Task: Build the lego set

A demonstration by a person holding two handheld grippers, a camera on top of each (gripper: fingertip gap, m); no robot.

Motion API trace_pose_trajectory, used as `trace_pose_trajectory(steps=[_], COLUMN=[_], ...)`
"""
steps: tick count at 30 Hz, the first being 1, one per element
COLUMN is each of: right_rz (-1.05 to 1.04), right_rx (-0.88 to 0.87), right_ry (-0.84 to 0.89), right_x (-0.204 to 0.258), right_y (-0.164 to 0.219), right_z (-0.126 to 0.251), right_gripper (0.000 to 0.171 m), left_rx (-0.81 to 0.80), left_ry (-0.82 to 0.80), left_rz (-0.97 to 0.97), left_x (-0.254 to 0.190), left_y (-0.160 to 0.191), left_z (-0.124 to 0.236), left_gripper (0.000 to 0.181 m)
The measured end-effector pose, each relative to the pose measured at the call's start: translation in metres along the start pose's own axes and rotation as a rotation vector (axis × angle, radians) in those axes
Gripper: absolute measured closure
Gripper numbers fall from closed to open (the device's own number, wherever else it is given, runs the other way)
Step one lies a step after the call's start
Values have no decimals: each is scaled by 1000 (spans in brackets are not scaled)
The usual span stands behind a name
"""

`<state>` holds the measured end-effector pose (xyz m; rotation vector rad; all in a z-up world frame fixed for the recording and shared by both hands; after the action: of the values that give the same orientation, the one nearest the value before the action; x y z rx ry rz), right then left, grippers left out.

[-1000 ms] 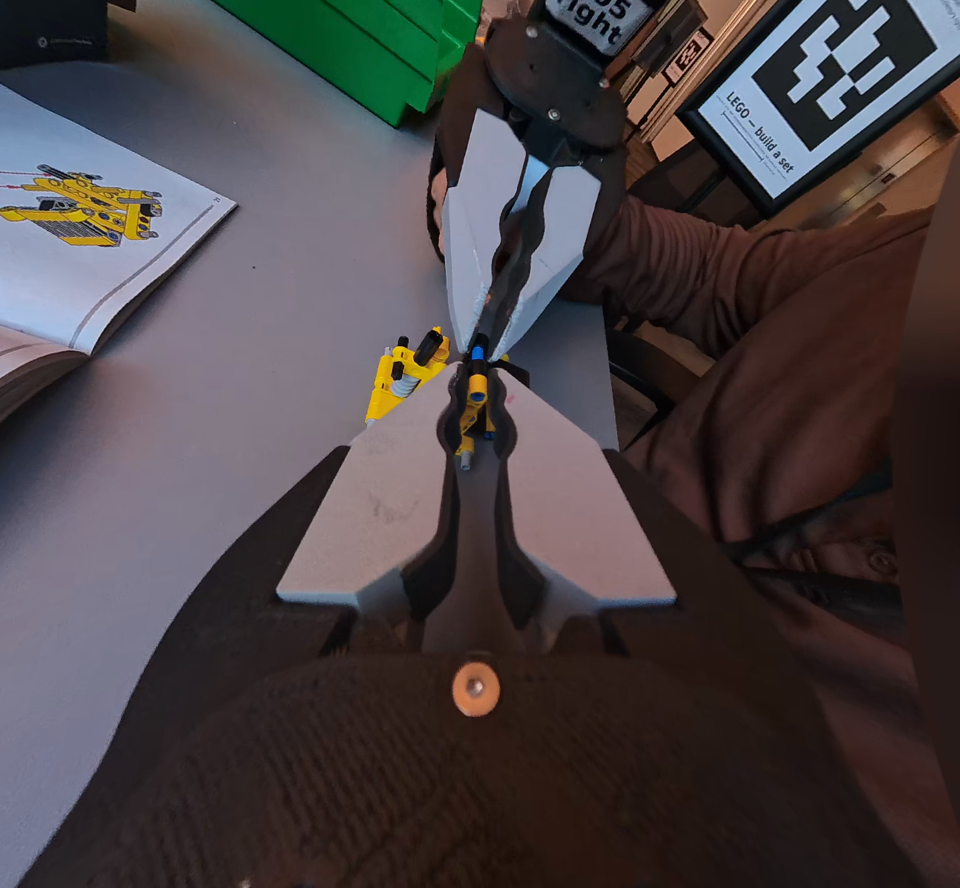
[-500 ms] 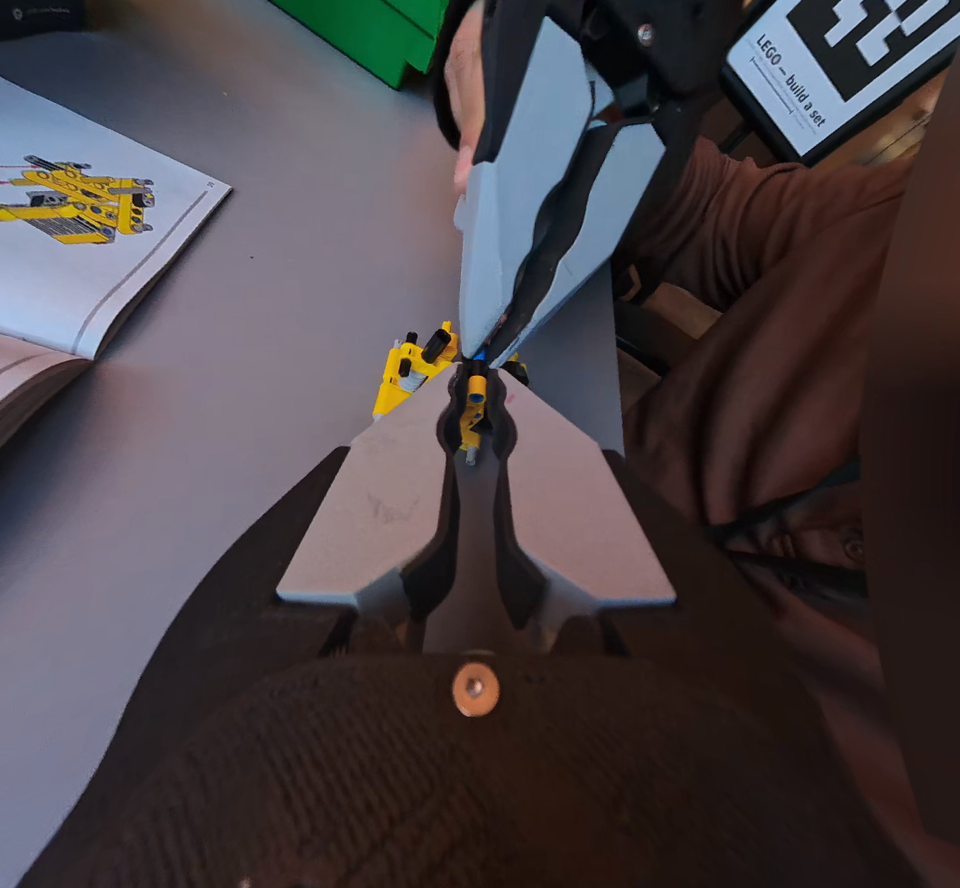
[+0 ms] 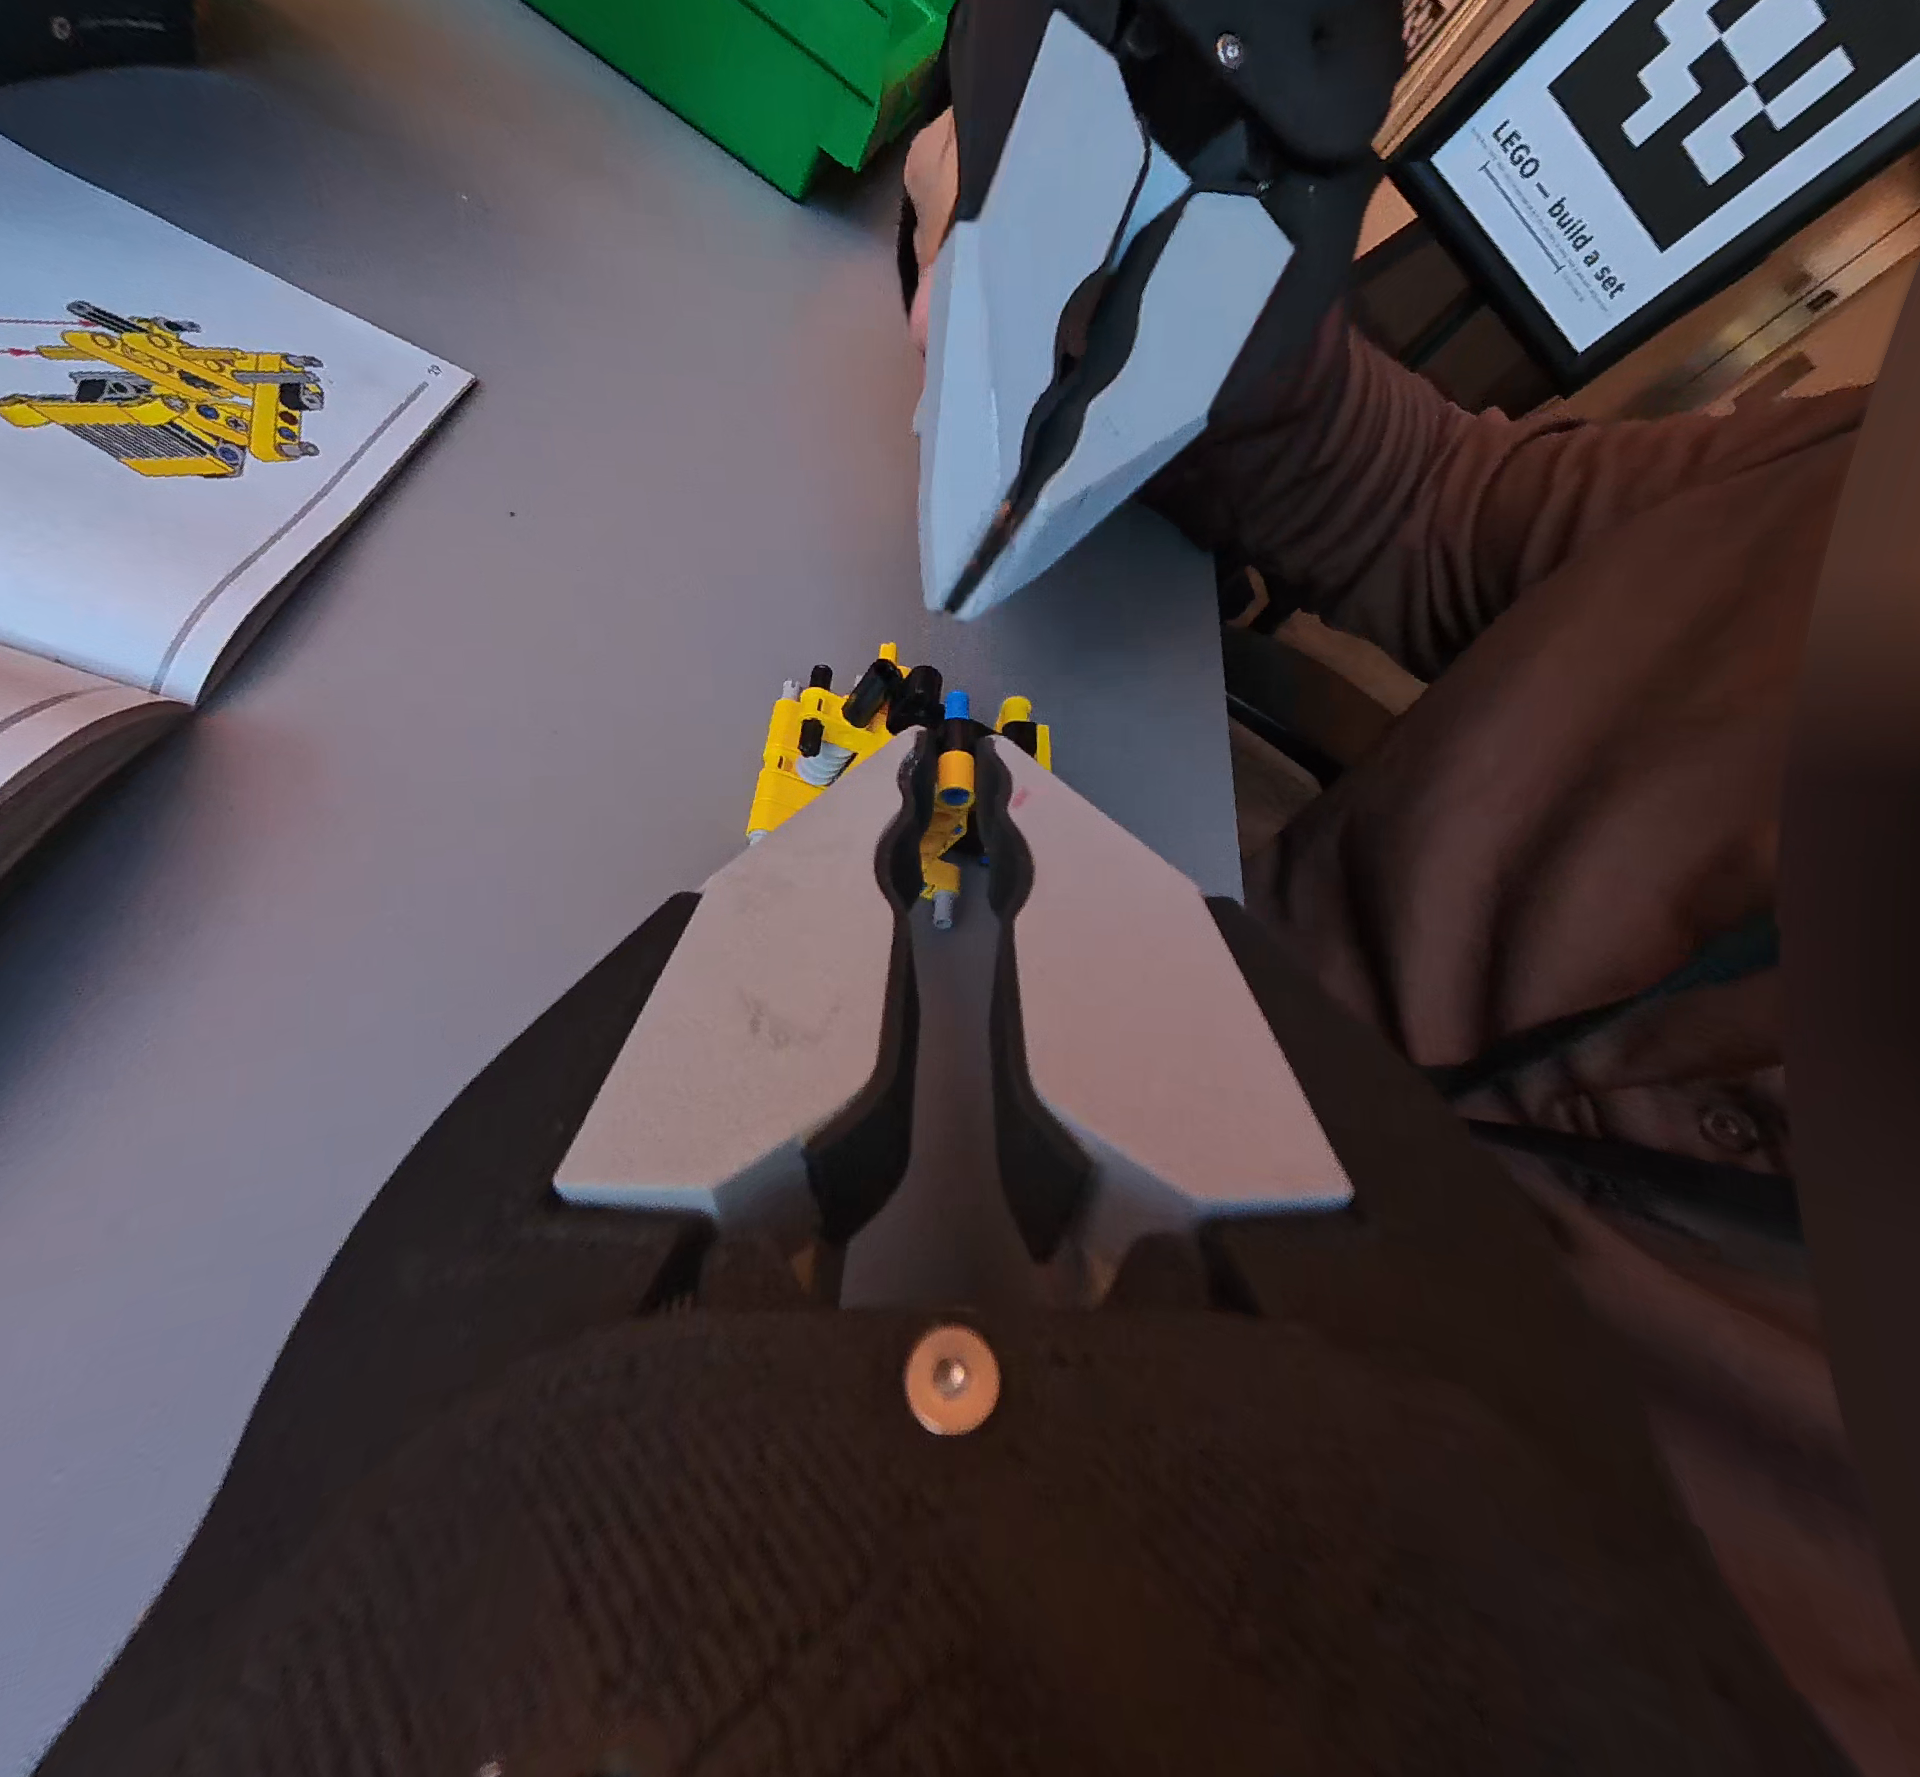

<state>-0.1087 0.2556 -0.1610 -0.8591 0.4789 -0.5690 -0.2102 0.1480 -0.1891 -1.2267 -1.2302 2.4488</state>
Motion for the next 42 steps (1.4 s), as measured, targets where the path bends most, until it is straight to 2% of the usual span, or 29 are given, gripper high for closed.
trace_pose_trajectory(steps=[4, 9, 19, 28, 33, 42], right_rz=[-26, 10, 50, 184, 105, 99], right_rx=[-26, 2, 34, 29, 19, 55], right_ry=[23, 58, 66, 105, 35, 19], right_x=[2, 12, 13, 19, 17, 13], right_y=[4, 7, 10, 9, 6, 1], right_z=[7, -1, -15, -13, -9, -11], right_gripper=[169, 163, 168, 168, 168, 168], left_rx=[-7, -11, -14, -15, -12, -6], left_ry=[-8, -5, -11, -18, -43, -45], left_rz=[-7, -8, -21, -26, -56, -56], left_x=[-1, 0, -1, -2, -3, -4], left_y=[0, 0, 1, 1, 1, 1], left_z=[0, 0, 0, 0, 0, -1], left_gripper=[175, 176, 176, 175, 176, 175])
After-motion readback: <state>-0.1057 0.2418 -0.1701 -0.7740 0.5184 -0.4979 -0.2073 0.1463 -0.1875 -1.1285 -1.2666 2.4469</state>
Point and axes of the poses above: each gripper's, where its closed fingertips meet, z back along the fingers, y out of its underside, x = y × z across the jaws, the point moved 8 cm from there along z, back along the fingers, and after that the axes turned 7 degrees about z, right-handed, at the moved point
